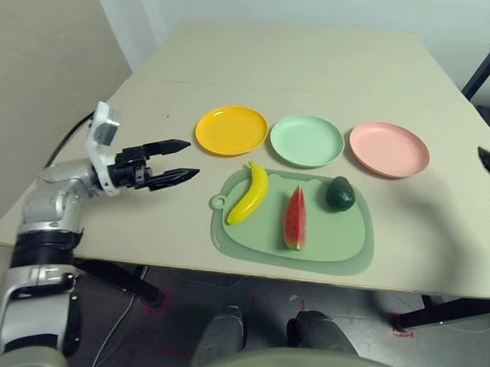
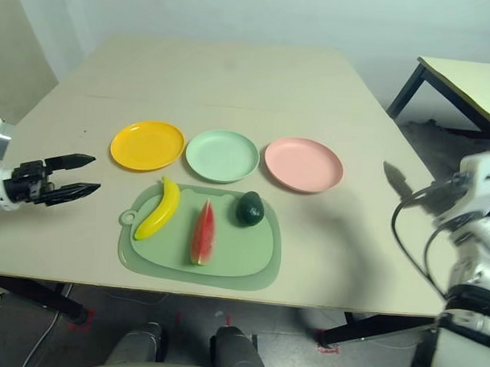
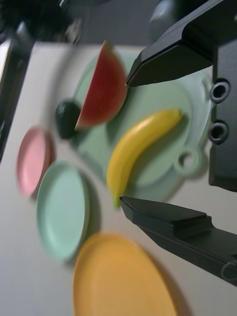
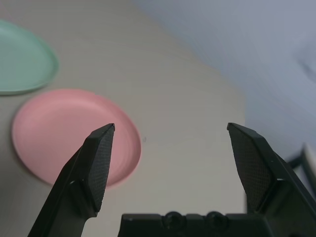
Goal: Place the fruits into color-matched plates.
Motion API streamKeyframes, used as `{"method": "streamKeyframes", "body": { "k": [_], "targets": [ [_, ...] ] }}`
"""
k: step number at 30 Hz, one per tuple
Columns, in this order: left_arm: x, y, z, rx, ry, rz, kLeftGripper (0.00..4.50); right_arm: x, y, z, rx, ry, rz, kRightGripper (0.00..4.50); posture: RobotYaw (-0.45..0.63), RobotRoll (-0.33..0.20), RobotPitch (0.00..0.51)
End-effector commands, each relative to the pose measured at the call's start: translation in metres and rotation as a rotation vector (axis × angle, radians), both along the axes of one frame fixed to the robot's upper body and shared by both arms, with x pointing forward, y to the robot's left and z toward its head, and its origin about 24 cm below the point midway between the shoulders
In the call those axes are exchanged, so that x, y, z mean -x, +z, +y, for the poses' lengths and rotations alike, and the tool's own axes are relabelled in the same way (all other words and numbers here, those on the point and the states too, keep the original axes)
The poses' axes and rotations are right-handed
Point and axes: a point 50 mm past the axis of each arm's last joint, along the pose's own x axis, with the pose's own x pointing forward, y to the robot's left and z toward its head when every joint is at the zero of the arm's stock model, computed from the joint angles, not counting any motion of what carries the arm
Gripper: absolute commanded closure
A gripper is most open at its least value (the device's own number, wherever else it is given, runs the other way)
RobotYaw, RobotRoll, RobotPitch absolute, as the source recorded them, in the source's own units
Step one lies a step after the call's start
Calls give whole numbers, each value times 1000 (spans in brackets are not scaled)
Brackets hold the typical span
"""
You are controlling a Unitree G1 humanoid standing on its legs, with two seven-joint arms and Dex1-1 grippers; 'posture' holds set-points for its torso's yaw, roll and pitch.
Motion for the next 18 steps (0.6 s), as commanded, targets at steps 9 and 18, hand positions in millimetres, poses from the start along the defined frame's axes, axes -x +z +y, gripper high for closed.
{"method": "streamKeyframes", "body": {
  "k": [9, 18],
  "targets": [
    [-9, -12, -38, -61, -176, -31, 0, -20, 18, 150, 704, 711, 296, 18, -96, 0, 38],
    [-7, -15, -40, -57, -164, -35, 0, -23, -24, 191, 1075, 944, 449, 18, -39, 0, 50]
  ]
}}
